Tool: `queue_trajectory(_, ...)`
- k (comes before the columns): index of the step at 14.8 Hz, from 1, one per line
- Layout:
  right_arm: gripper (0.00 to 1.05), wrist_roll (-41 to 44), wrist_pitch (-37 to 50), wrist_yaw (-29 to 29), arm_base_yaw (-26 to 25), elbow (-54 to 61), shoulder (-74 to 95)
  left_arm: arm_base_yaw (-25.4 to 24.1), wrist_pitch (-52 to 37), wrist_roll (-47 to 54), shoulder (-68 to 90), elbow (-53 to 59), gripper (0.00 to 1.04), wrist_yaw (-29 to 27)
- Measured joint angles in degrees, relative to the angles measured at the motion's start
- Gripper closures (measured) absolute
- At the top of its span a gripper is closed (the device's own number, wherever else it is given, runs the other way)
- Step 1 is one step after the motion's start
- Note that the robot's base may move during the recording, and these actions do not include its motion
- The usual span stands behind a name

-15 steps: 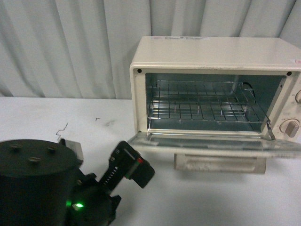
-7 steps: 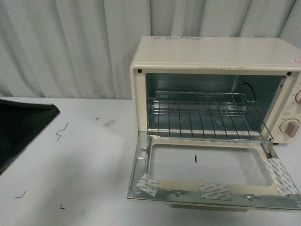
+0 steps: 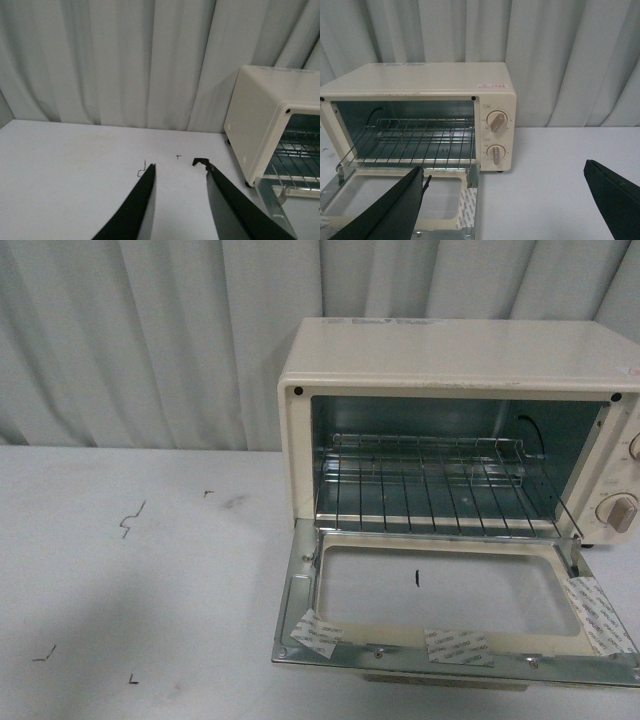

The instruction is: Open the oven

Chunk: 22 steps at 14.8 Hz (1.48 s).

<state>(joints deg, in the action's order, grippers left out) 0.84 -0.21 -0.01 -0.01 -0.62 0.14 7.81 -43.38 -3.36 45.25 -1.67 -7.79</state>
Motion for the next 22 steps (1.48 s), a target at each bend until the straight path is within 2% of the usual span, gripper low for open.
queue_trajectory(2,0.06,0.0,-0.02,0.02,0.0,0.0,0.0,-2.16,6.73,2.03,-6.99,1.09,1.01,2.14)
queue_trajectory(3,0.06,0.0,0.0,0.0,0.0,0.0,0.0,-6.21,9.4,2.36,-10.32,1.09,1.03,6.6)
queue_trajectory(4,0.06,0.0,-0.02,0.04,0.0,0.0,0.0,-8.26,11.72,2.34,-13.05,1.11,1.03,6.73)
queue_trajectory(10,0.06,0.0,-0.02,0.02,0.0,0.0,0.0,-7.76,25.14,2.36,-27.02,1.14,1.03,7.78)
queue_trajectory(17,0.06,0.0,-0.02,0.02,0.0,0.0,0.0,-7.76,33.64,2.38,-35.6,1.14,1.03,7.8)
queue_trajectory(18,0.06,0.0,-0.02,0.02,0.0,0.0,0.0,-7.76,42.21,2.38,-40.87,1.11,1.03,7.91)
queue_trajectory(21,0.06,0.0,-0.02,0.0,0.0,0.0,0.02,-7.78,43.43,2.38,-44.85,1.11,1.03,7.78)
queue_trajectory(22,0.06,0.0,-0.02,0.0,0.0,0.0,0.0,-7.78,43.56,2.36,-44.85,1.11,0.93,7.8)
